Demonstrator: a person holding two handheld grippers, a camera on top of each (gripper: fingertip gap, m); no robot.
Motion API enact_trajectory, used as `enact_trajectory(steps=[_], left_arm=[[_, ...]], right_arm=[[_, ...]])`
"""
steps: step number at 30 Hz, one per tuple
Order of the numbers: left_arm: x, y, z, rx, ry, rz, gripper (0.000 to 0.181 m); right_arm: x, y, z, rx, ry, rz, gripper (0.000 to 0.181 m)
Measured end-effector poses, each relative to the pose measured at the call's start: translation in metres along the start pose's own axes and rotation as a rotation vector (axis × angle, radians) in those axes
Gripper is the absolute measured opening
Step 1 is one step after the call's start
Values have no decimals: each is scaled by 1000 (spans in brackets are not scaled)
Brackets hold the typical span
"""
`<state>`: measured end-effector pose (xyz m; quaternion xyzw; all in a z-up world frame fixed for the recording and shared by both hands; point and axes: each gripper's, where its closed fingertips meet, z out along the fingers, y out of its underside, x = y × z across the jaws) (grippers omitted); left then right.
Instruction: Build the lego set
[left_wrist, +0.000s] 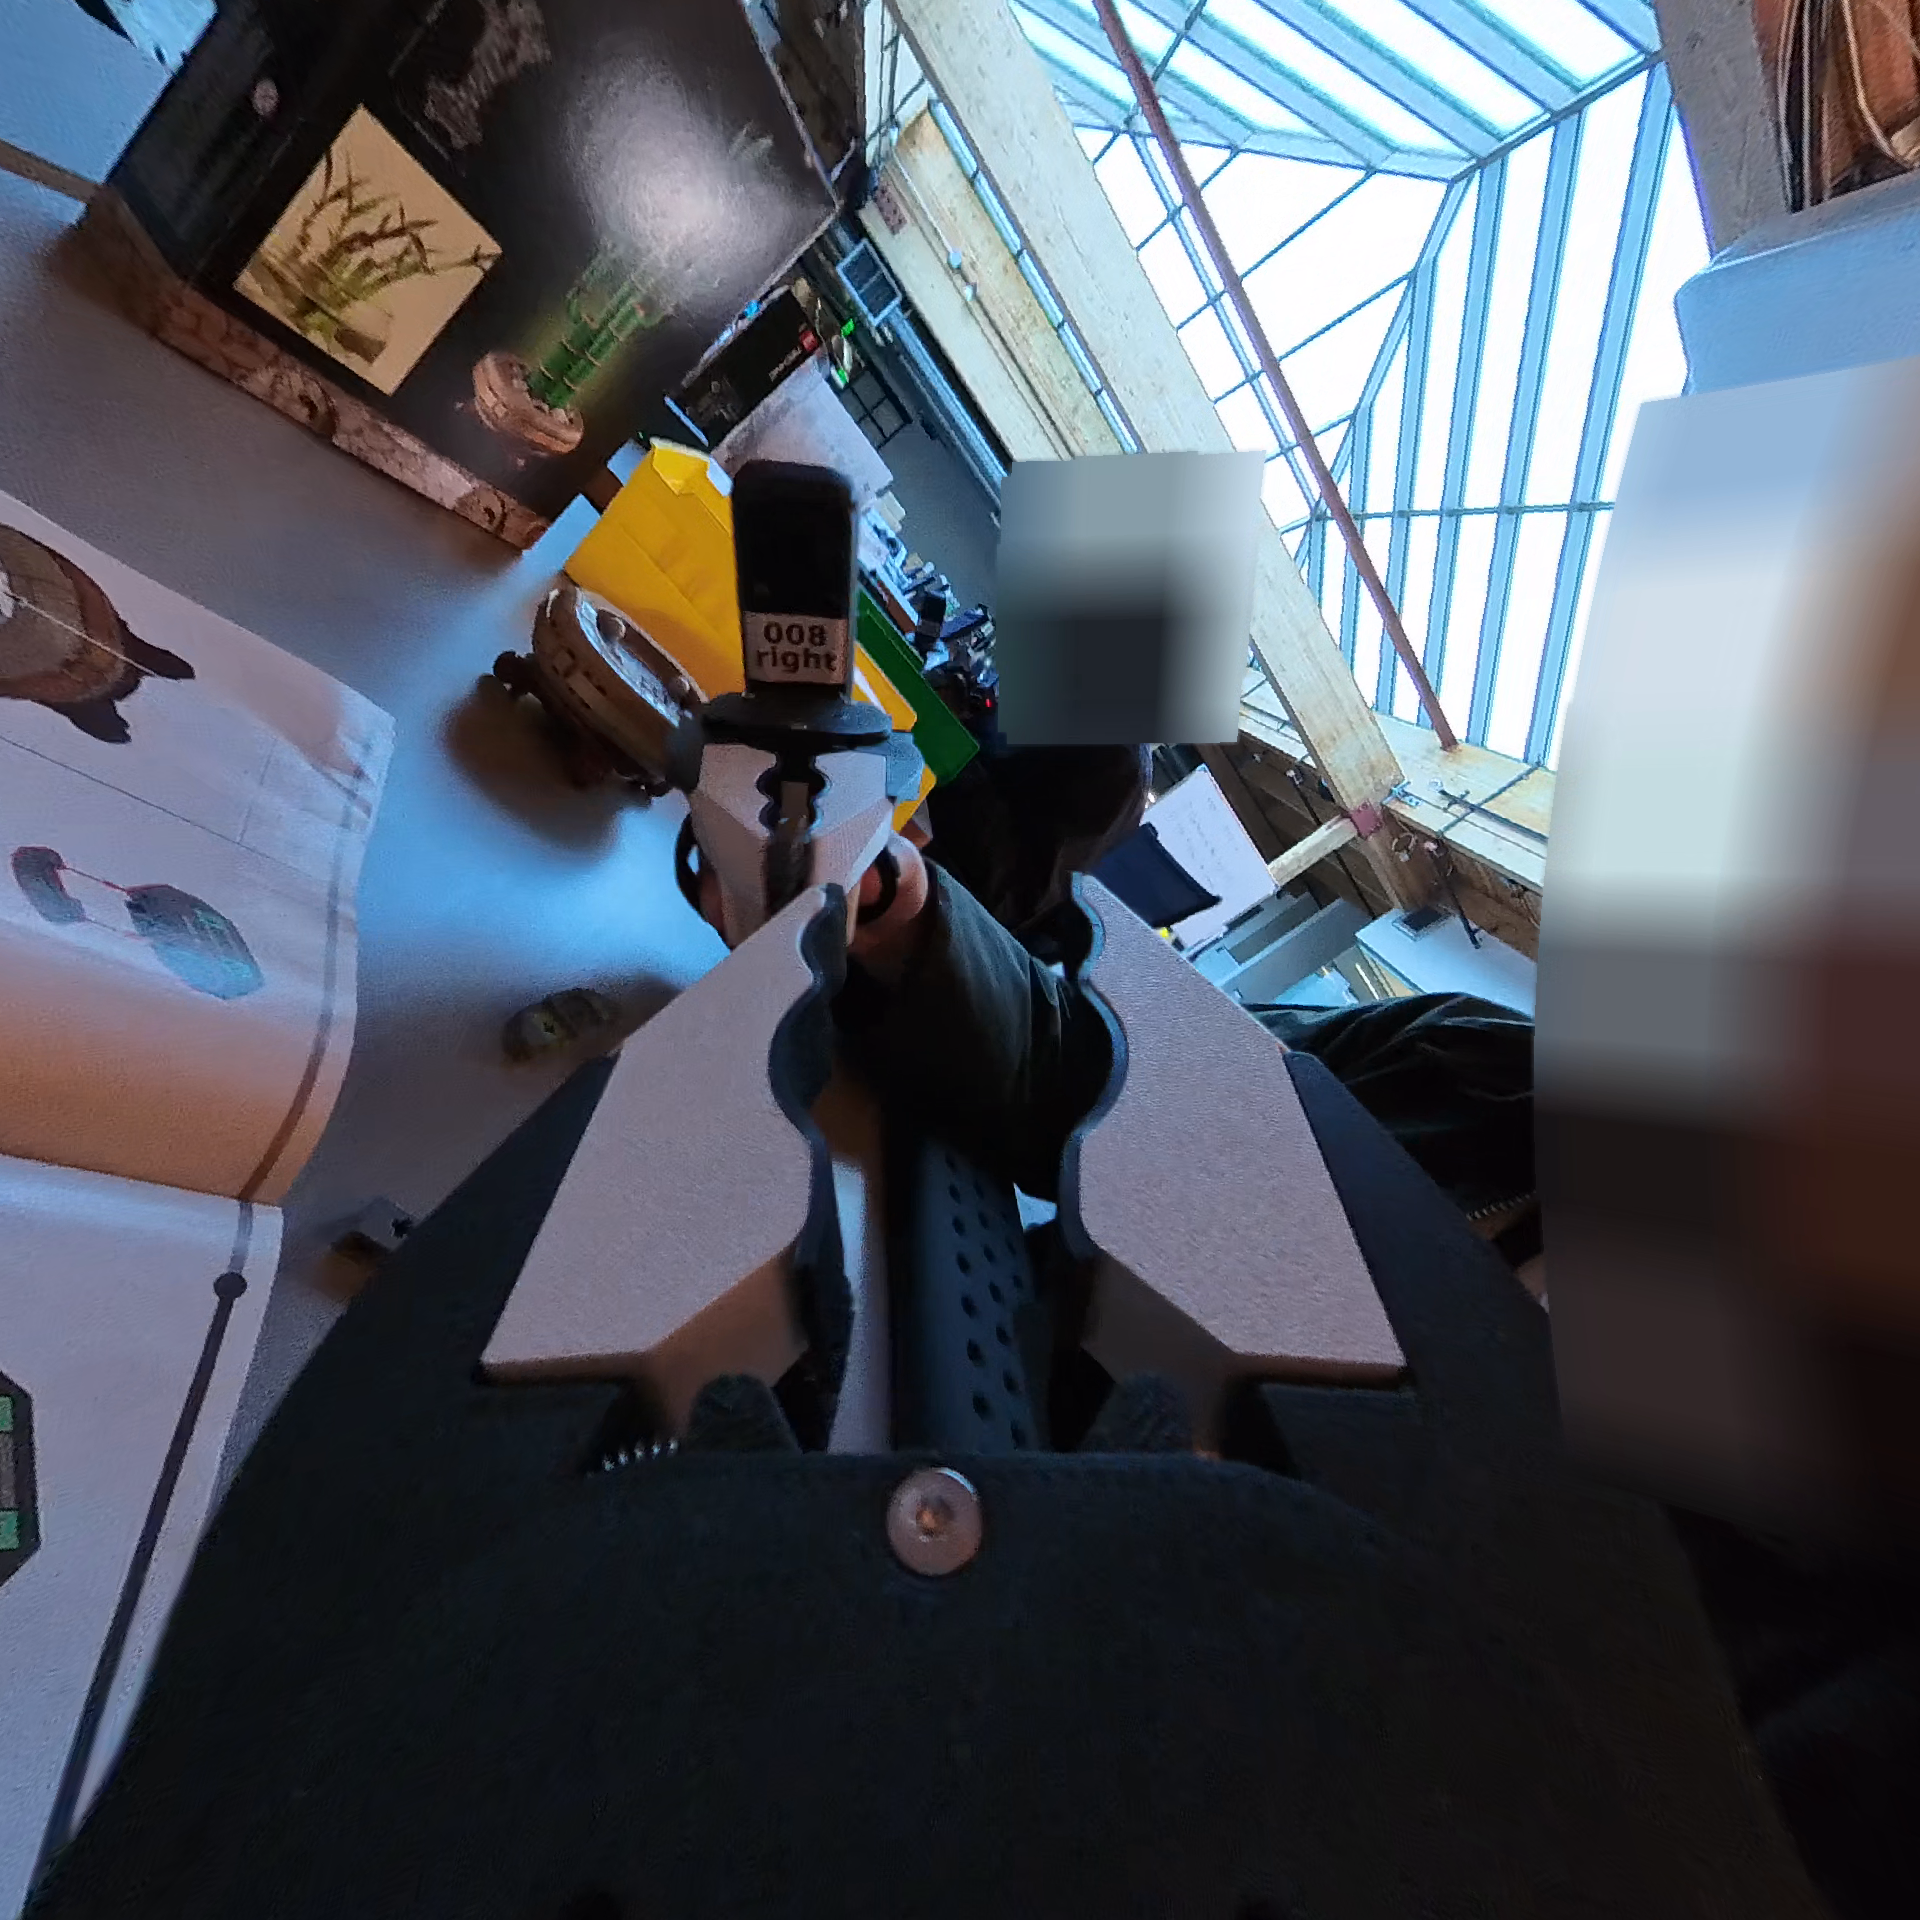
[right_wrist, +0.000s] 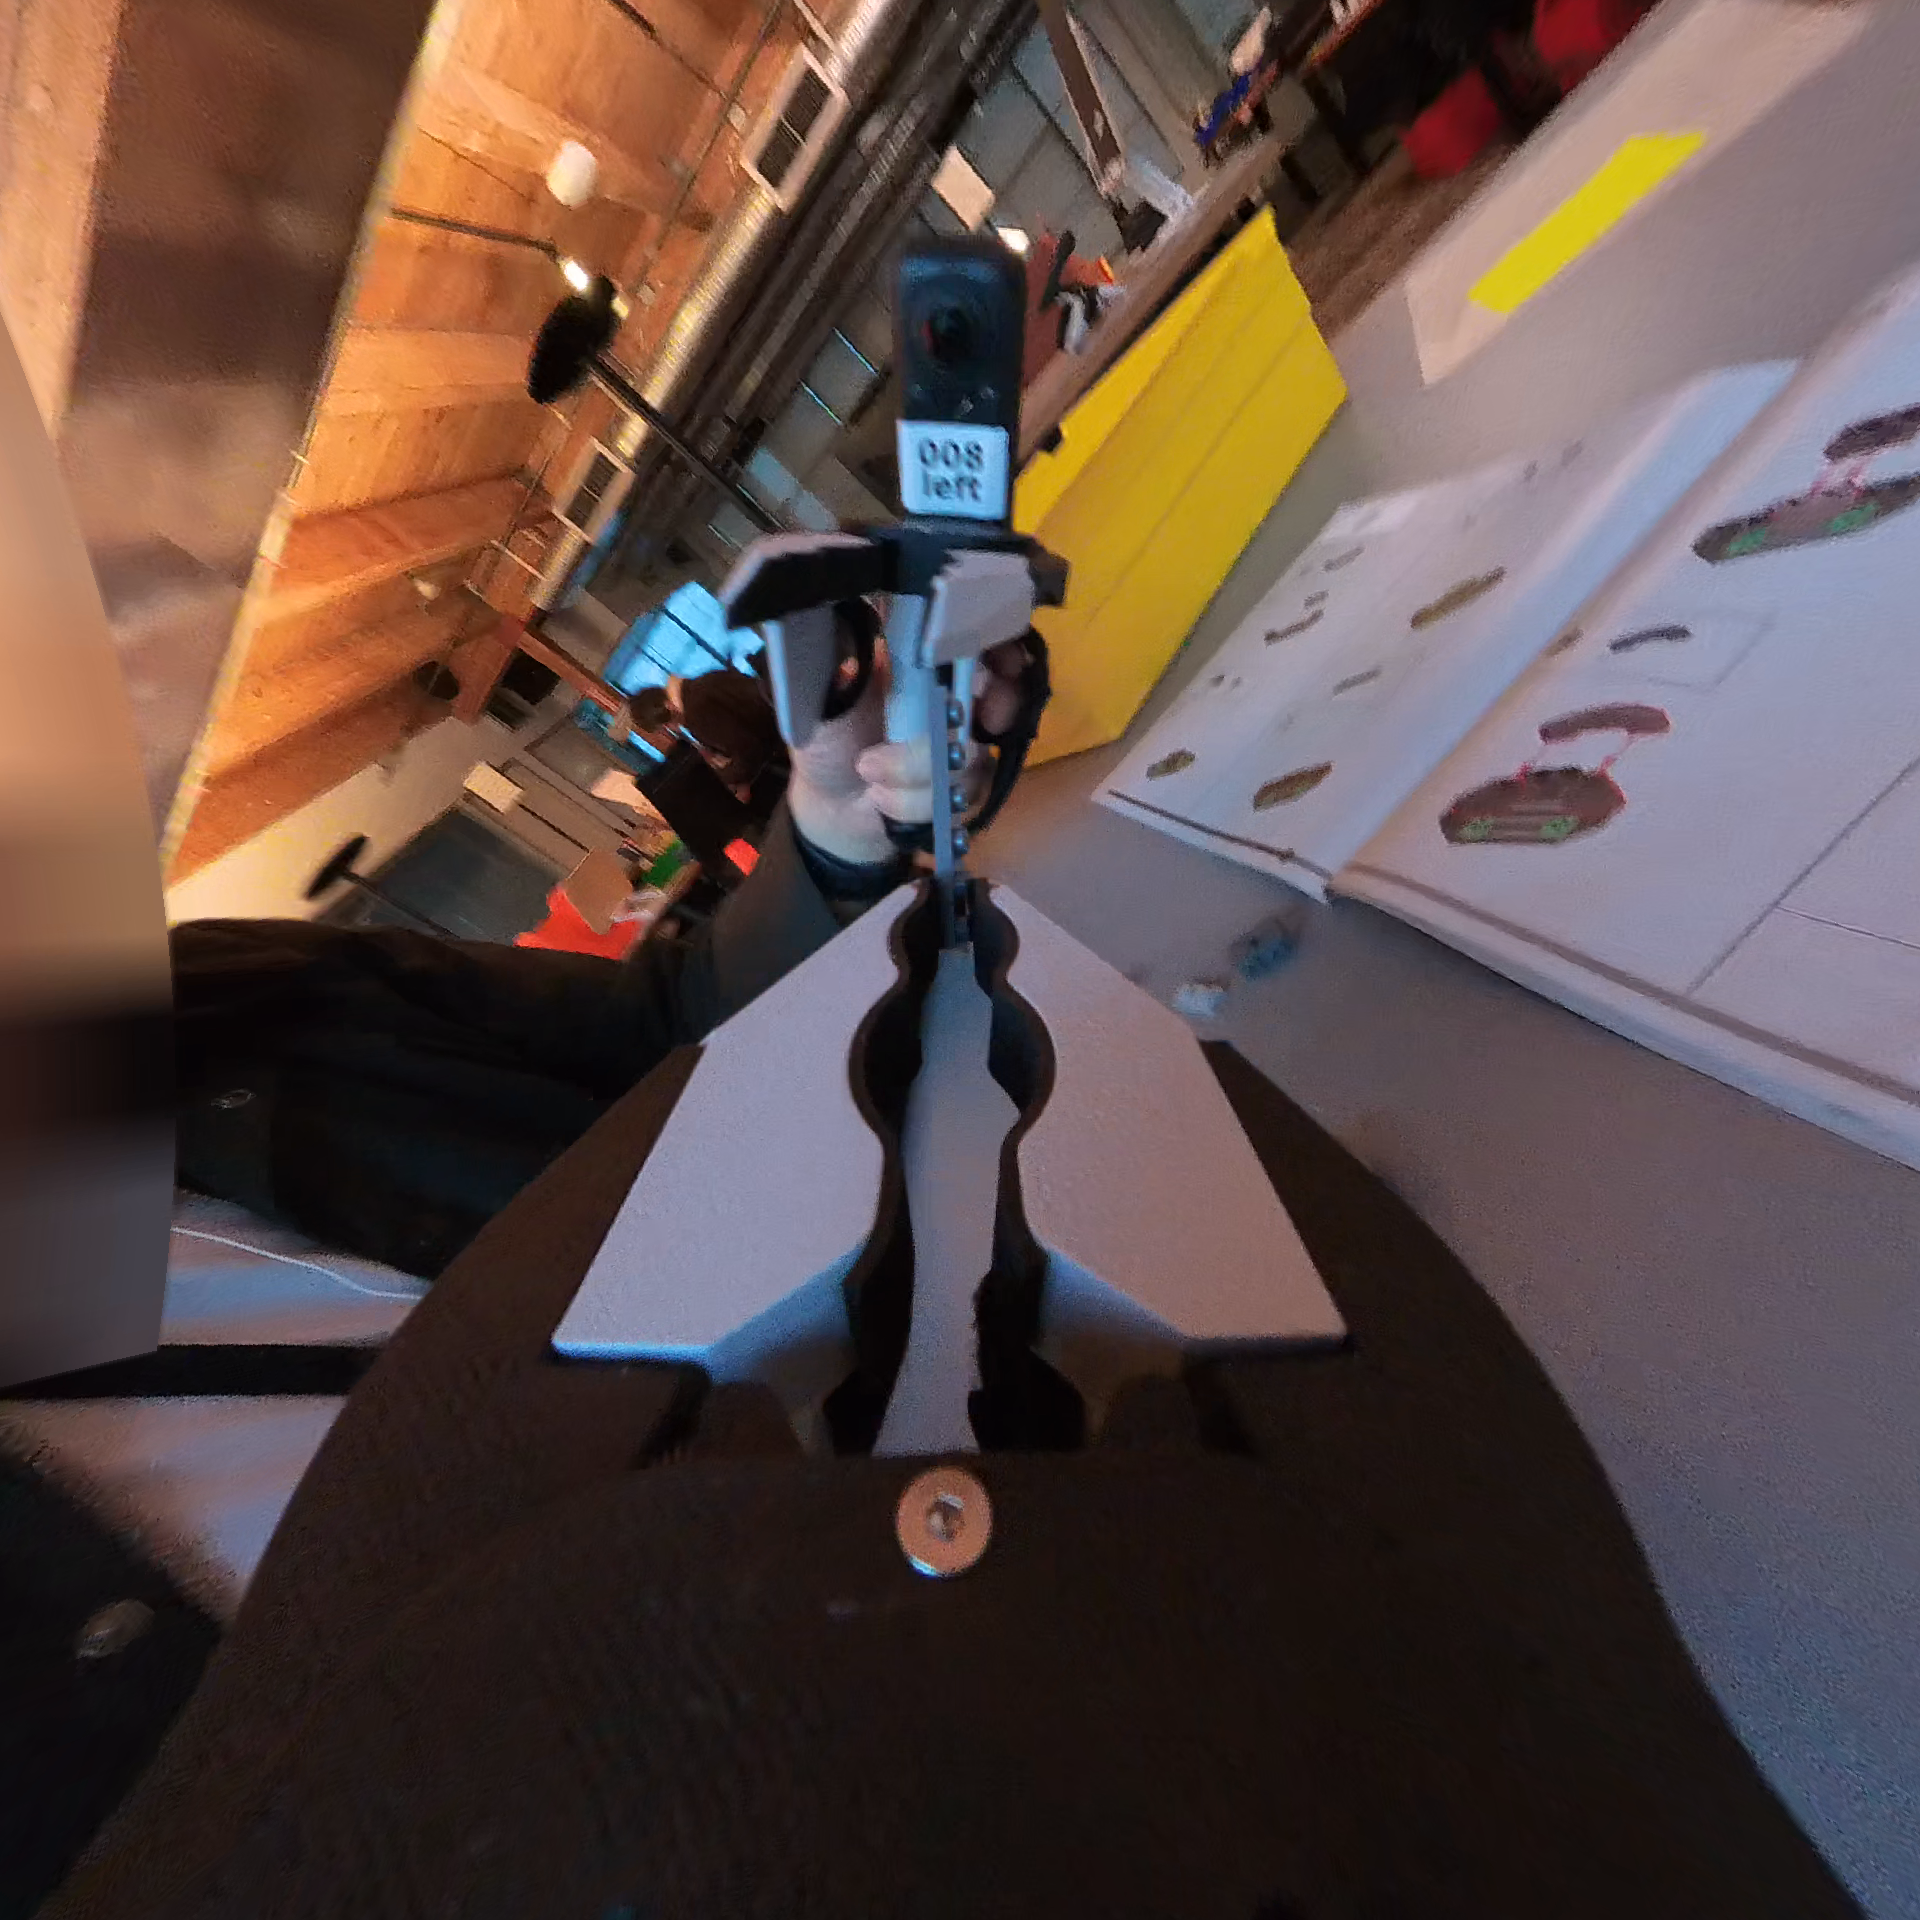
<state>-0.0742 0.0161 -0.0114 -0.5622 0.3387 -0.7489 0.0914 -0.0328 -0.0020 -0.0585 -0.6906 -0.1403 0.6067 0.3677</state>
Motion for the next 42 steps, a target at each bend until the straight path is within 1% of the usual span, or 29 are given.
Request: enact_trajectory(steps=[1,2,5,6,7,9,12,14,15,16,17,18,19,21,23,25,27,30,32,36,42], left_arm=[[-3,3,1,-20,-13,-3,37],[-9,6,2,-40,-53,3,34],[-40,10,-6,-79,-276,75,33],[-49,10,-10,-88,-342,101,33],[-54,10,-13,-93,-388,121,32],[-58,7,-16,-91,-424,139,31],[-60,2,-21,-64,-453,151,31],[-60,1,-23,-56,-457,154,31],[-60,2,-22,-62,-454,154,31],[-60,3,-21,-70,-454,155,31],[-61,5,-20,-82,-457,158,31],[-62,7,-19,-92,-462,160,31],[-61,7,-18,-94,-462,165,31],[-57,-1,-21,-51,-462,184,31],[-48,-20,-31,62,-470,230,30],[-36,-42,-47,202,-480,282,30],[-25,-59,-65,323,-496,332,30],[-13,-72,-80,416,-520,397,30],[-8,-76,-86,455,-548,445,30],[-3,-81,-94,495,-599,500,29],[-4,-79,-93,485,-589,486,29]], right_arm=[[7,5,3,-35,55,-53,4],[15,11,5,-88,151,-183,4],[41,39,4,-412,481,-764,5],[51,44,2,-501,575,-923,5],[55,52,4,-570,602,-1027,4],[58,69,11,-673,592,-1104,5],[61,74,16,-731,606,-1195,5],[62,79,17,-744,592,-1189,5],[61,78,18,-721,590,-1164,8],[61,77,16,-708,586,-1128,15],[59,73,13,-694,590,-1092,20],[57,65,6,-667,600,-1055,20],[53,54,-1,-619,603,-1014,22],[45,33,-17,-494,599,-907,23],[49,21,-37,-429,625,-781,28],[60,22,-53,-441,655,-705,34],[64,31,-58,-470,632,-639,38],[64,39,-55,-486,598,-568,40],[64,44,-51,-498,574,-541,40],[73,55,-52,-556,589,-517,40],[77,62,-50,-595,593,-518,38]])
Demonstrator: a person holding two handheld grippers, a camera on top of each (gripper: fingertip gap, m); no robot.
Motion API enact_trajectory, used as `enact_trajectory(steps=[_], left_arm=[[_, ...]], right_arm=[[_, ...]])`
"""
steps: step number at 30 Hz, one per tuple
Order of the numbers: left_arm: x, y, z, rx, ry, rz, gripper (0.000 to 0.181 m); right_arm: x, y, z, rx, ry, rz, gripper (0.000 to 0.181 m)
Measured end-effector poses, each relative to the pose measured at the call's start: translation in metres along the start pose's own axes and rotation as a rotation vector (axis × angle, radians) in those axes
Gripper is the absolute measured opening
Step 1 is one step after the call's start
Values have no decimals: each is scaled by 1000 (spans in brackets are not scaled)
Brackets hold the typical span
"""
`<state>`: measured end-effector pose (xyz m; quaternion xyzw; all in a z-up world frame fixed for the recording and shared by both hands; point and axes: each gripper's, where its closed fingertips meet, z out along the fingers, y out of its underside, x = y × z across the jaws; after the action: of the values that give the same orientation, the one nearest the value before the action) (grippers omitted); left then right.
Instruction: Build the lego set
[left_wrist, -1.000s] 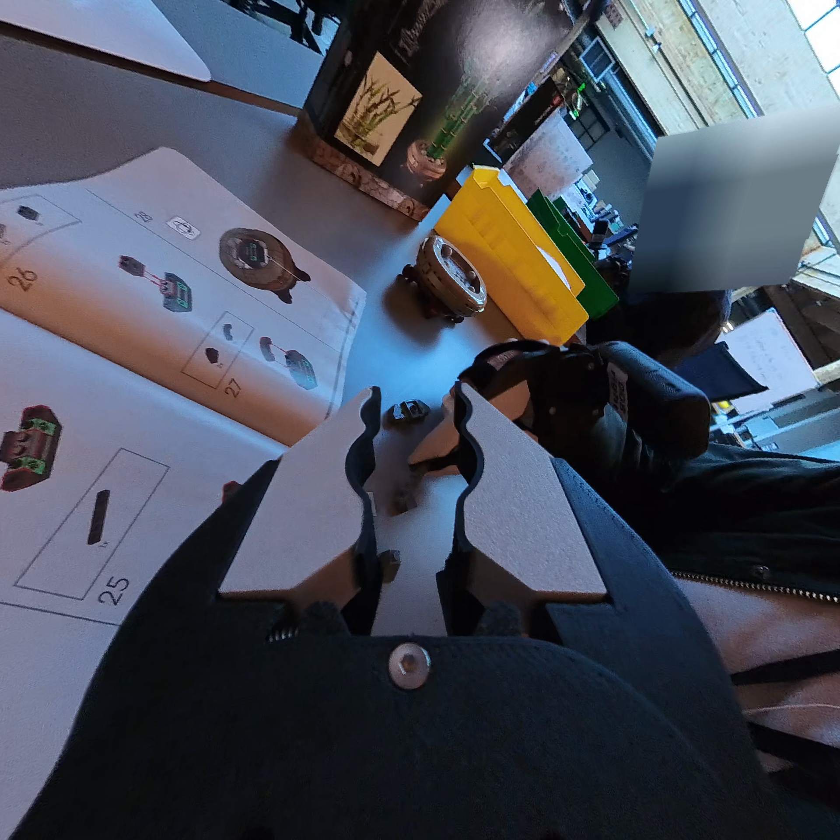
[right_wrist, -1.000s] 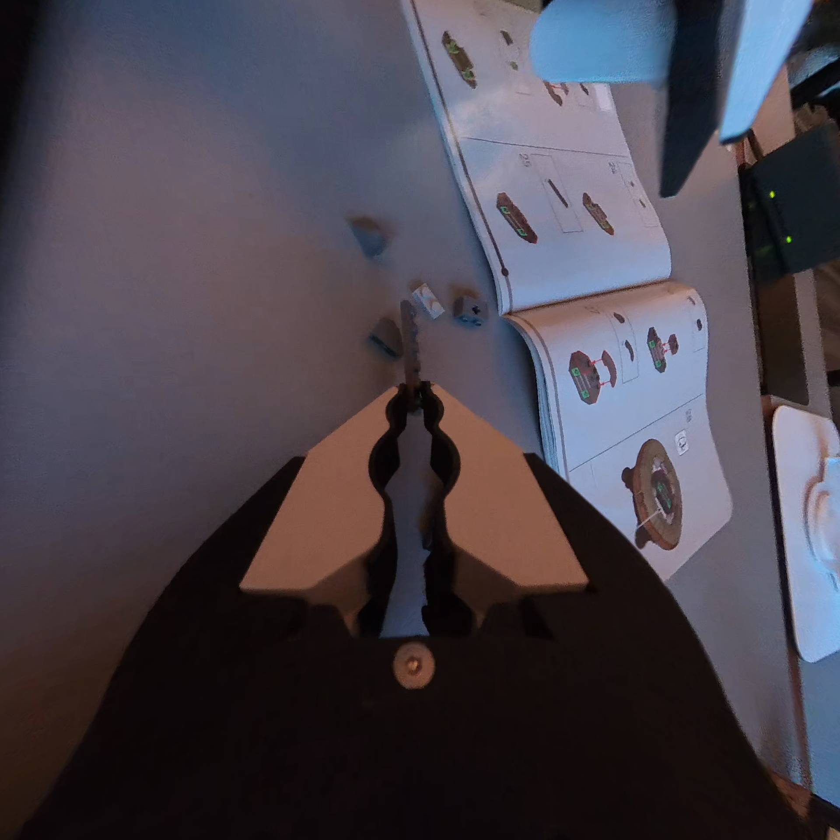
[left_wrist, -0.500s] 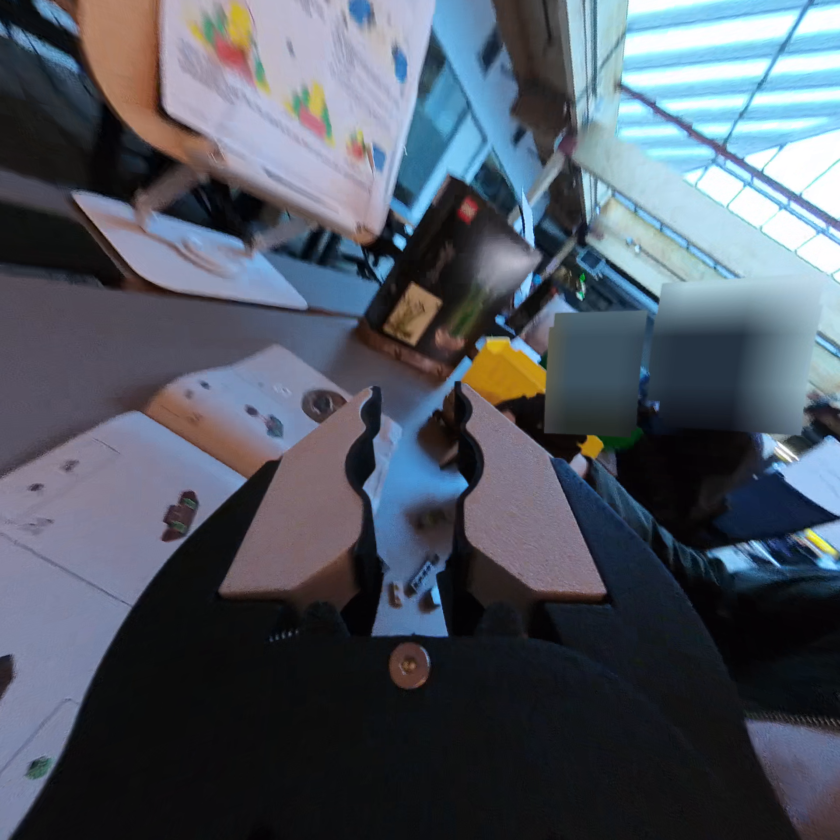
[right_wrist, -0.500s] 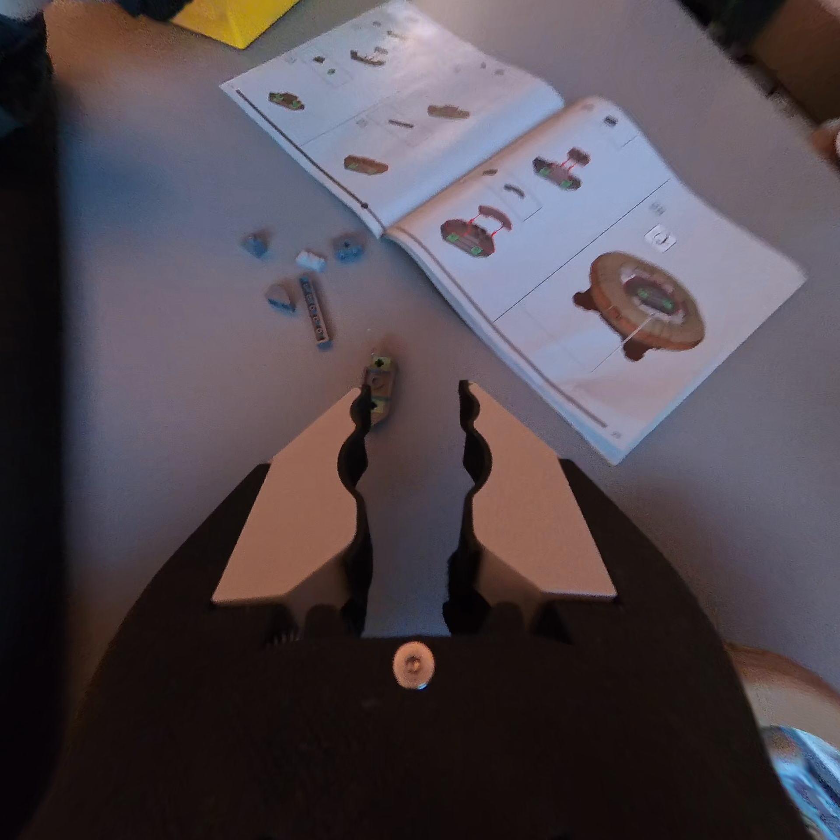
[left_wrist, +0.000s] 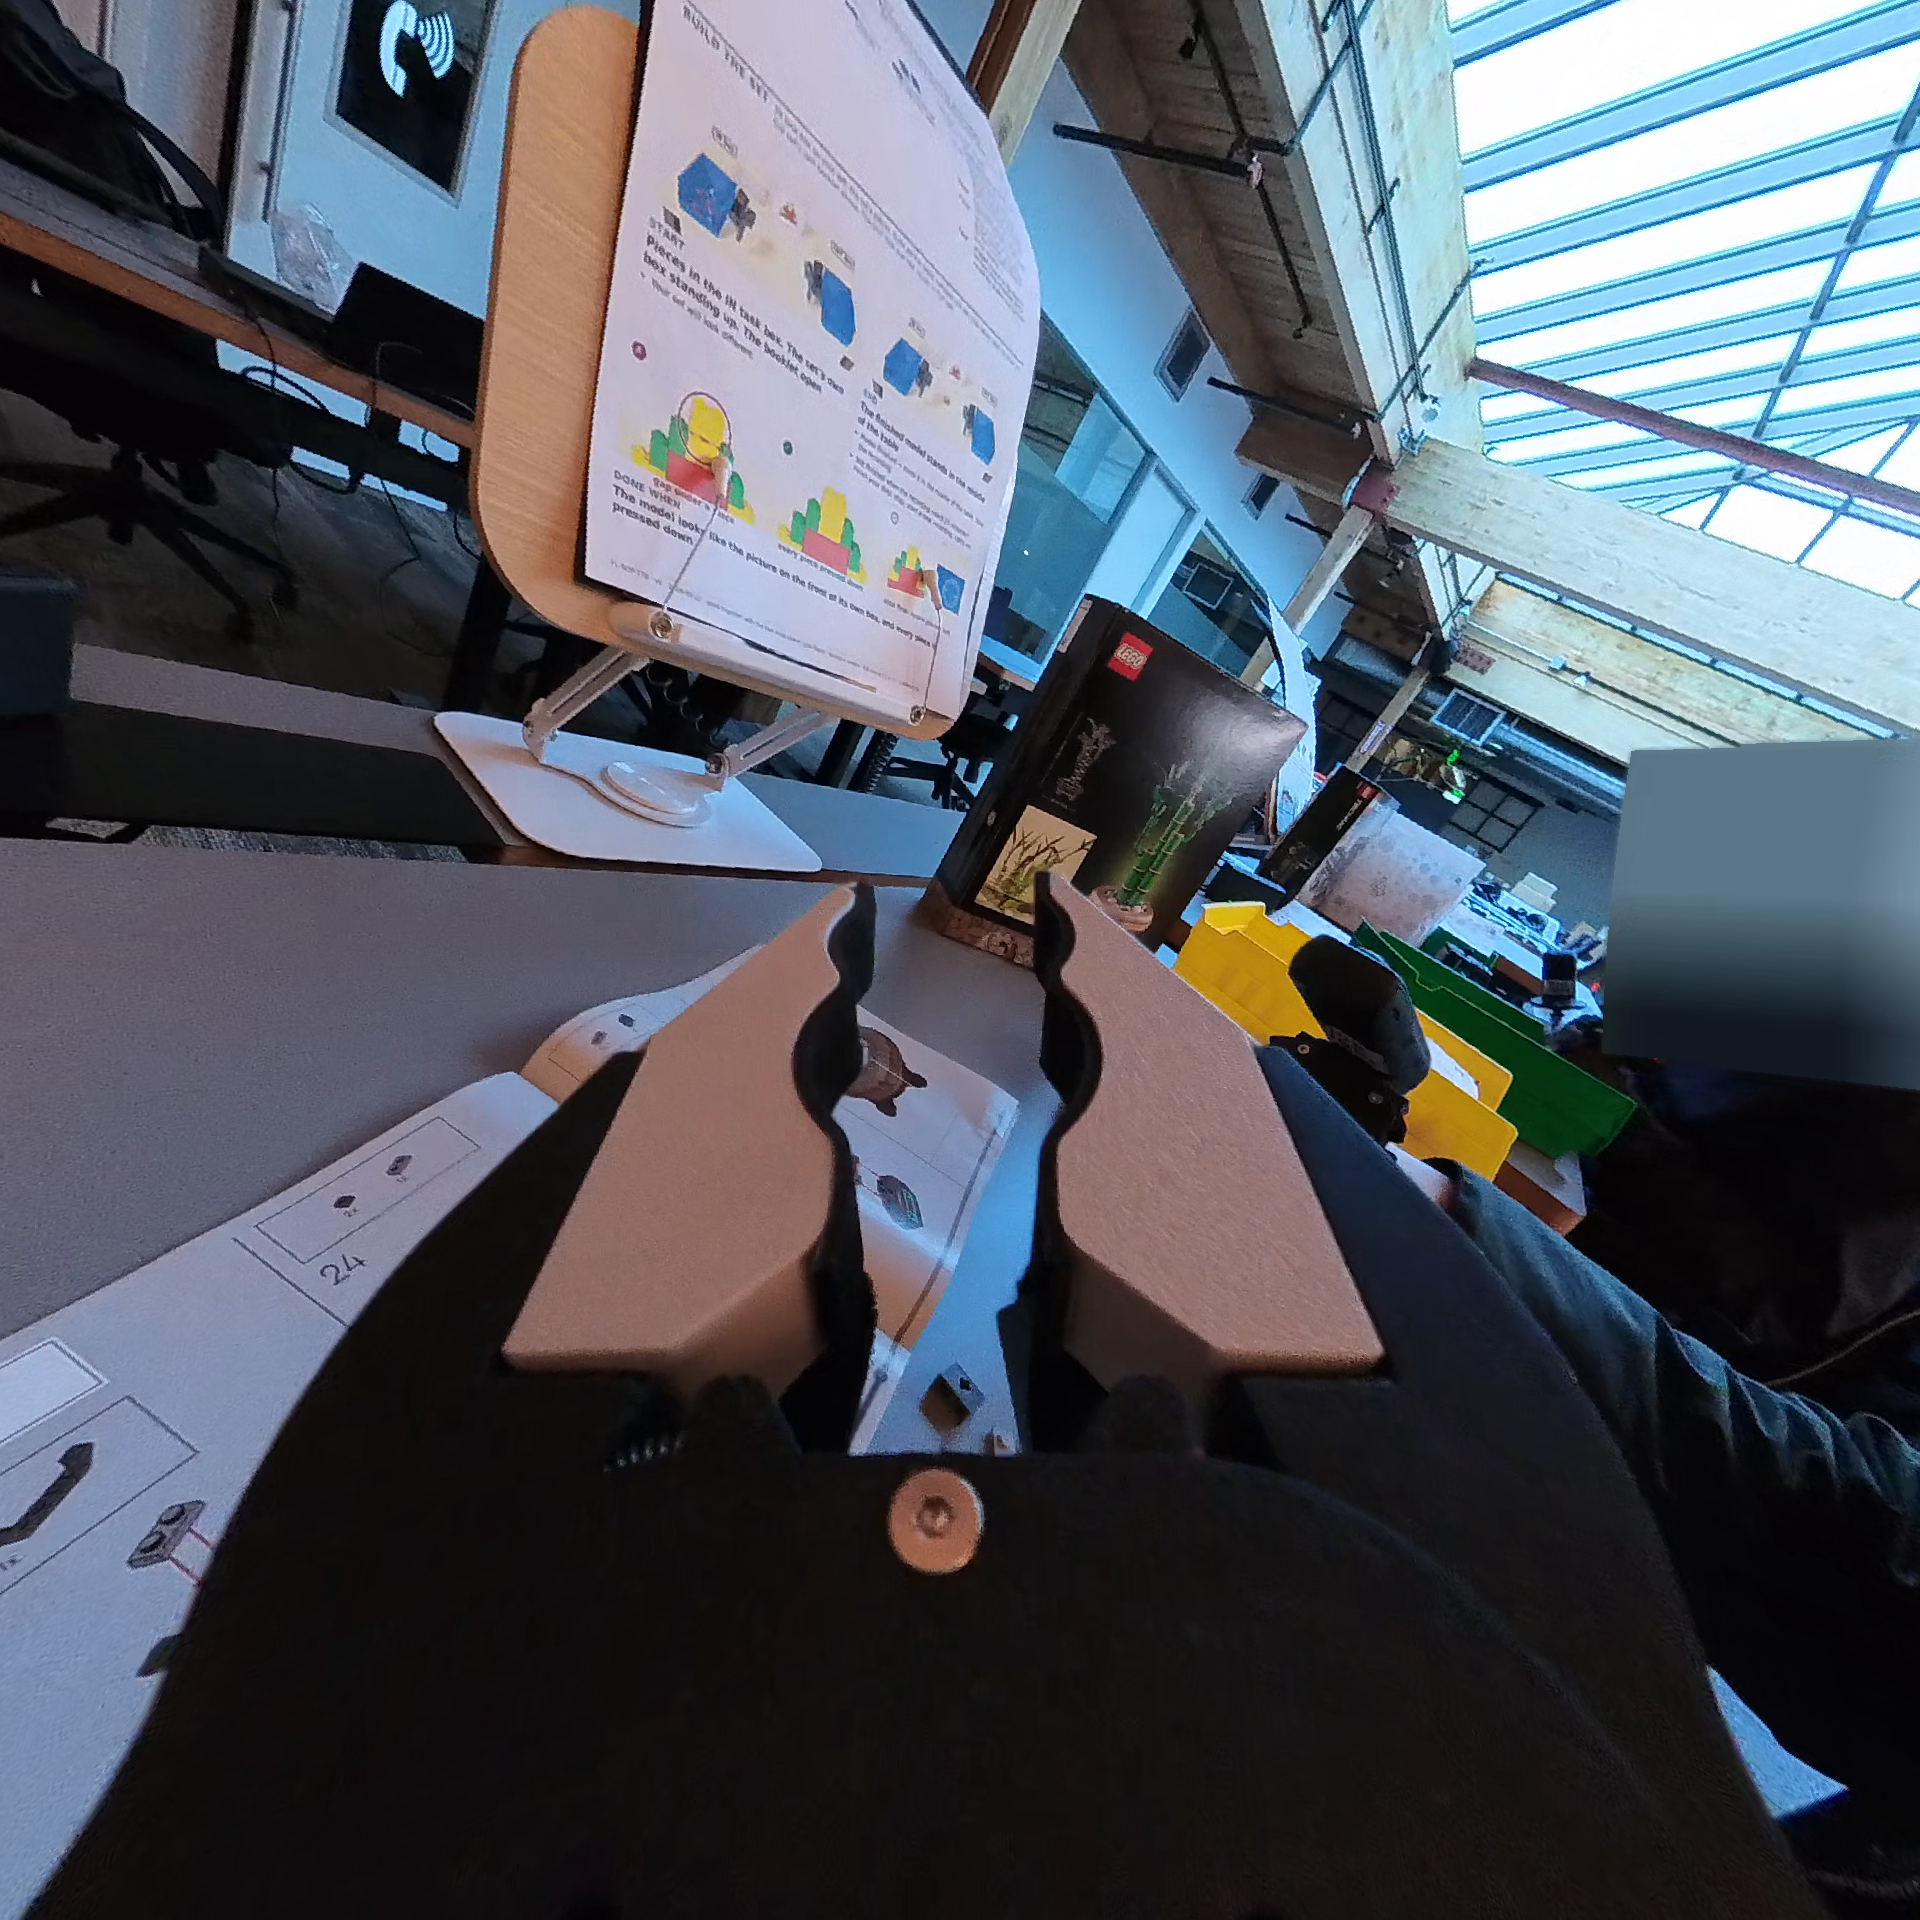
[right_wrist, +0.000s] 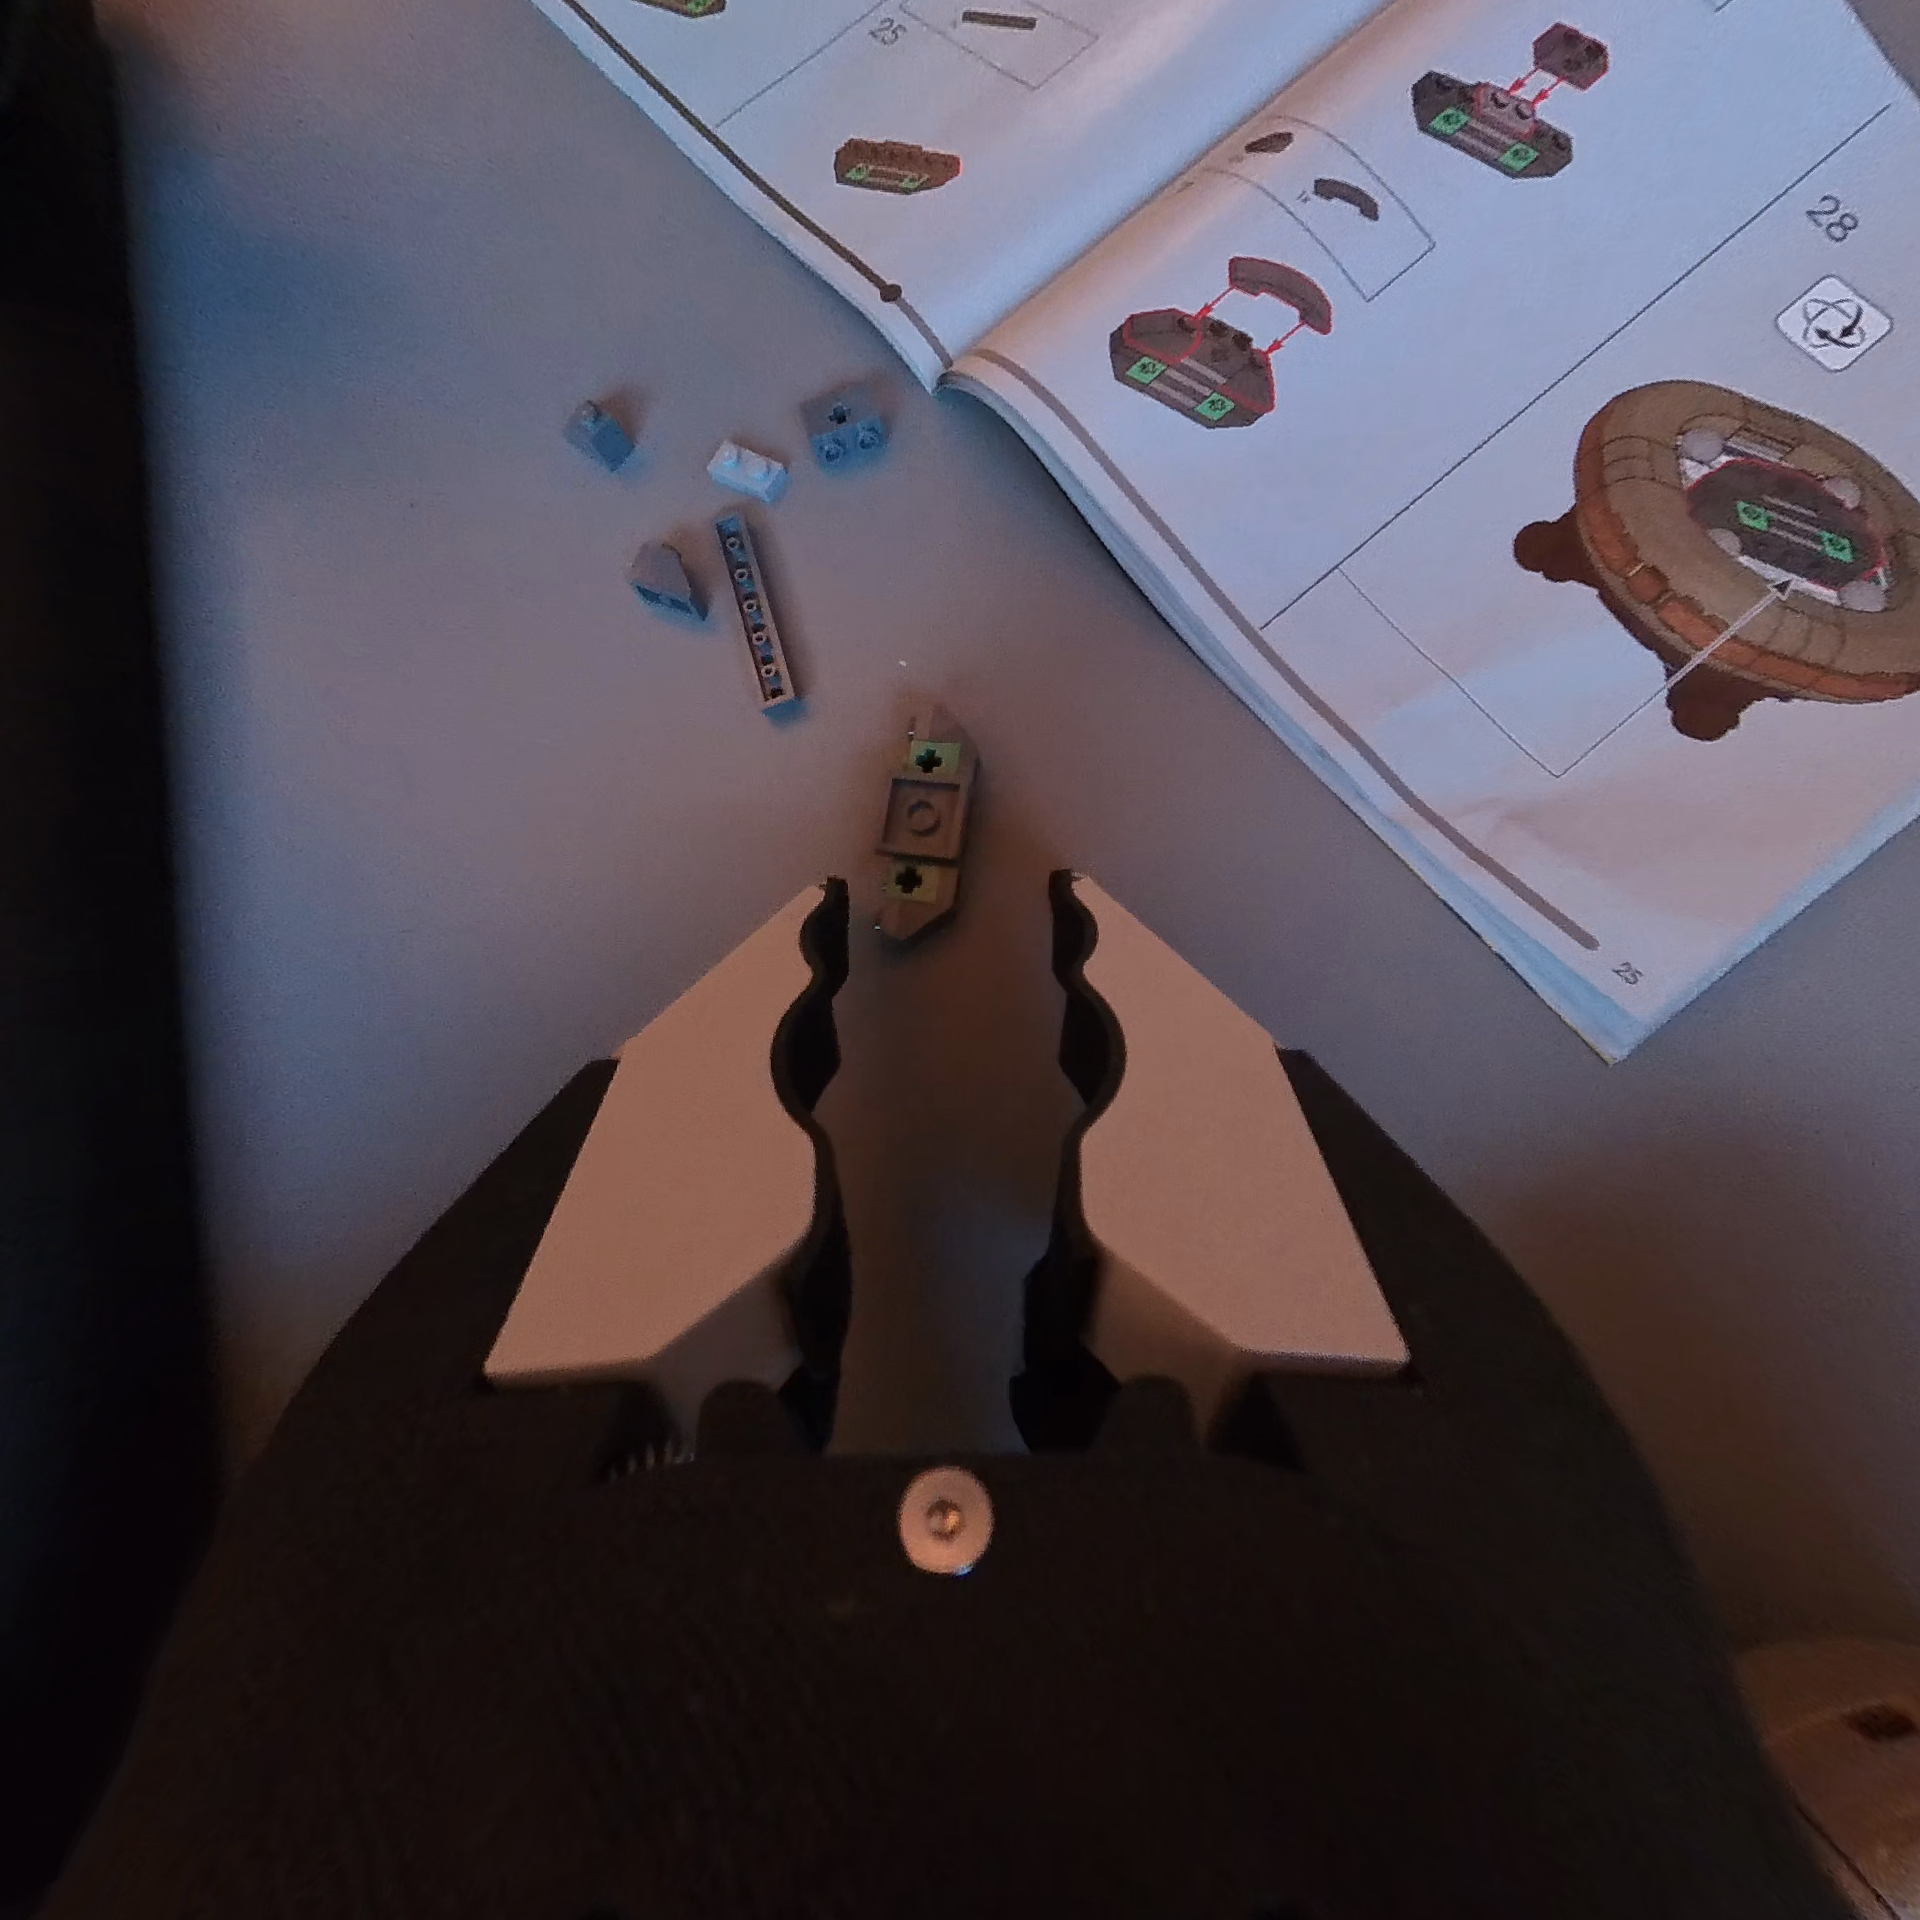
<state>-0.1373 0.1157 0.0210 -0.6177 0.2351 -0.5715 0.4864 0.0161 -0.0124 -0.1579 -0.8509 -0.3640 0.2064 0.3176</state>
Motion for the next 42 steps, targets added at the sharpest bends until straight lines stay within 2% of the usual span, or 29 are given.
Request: enact_trajectory(steps=[3,7,9,12,15,17,20,23,27,28,31,33,35,37,39,40,42], left_arm=[[2,5,3,-31,13,-11,29],[8,22,10,-130,62,-37,29],[17,56,17,-325,130,-84,29],[41,119,8,-723,283,-143,27],[53,160,-16,-979,332,-37,28],[52,179,-29,-1088,311,73,33],[41,197,-41,-1187,240,200,37],[34,211,-46,-1255,207,248,34],[31,216,-45,-1270,201,350,17],[30,217,-46,-1277,203,383,8],[25,214,-47,-1264,182,453,7],[23,198,-44,-1180,138,430,7],[29,164,-47,-1032,85,356,7],[29,112,-56,-772,-31,328,7],[8,63,-88,-565,-221,258,7],[-8,47,-112,-524,-326,210,7],[-46,27,-165,-526,-554,128,7]], right_arm=[[1,-5,-2,18,28,-36,38],[-18,-41,-1,166,26,-153,35],[-32,-46,14,146,8,-177,34],[-40,-39,34,49,24,-223,35],[-43,-34,42,22,9,-207,33],[-43,-35,41,36,1,-193,30],[-44,-31,41,23,-13,-204,16],[-45,-31,40,31,-32,-190,13],[-44,-30,40,35,-41,-186,13],[-44,-29,39,36,-43,-186,13],[-44,-28,38,36,-43,-188,12],[-44,-28,37,36,-41,-194,12],[-43,-27,36,37,-35,-207,11],[-44,-26,35,46,-35,-220,10],[-44,-25,35,54,-41,-214,9],[-44,-25,35,54,-46,-208,9],[-44,-26,36,56,-51,-202,9]])
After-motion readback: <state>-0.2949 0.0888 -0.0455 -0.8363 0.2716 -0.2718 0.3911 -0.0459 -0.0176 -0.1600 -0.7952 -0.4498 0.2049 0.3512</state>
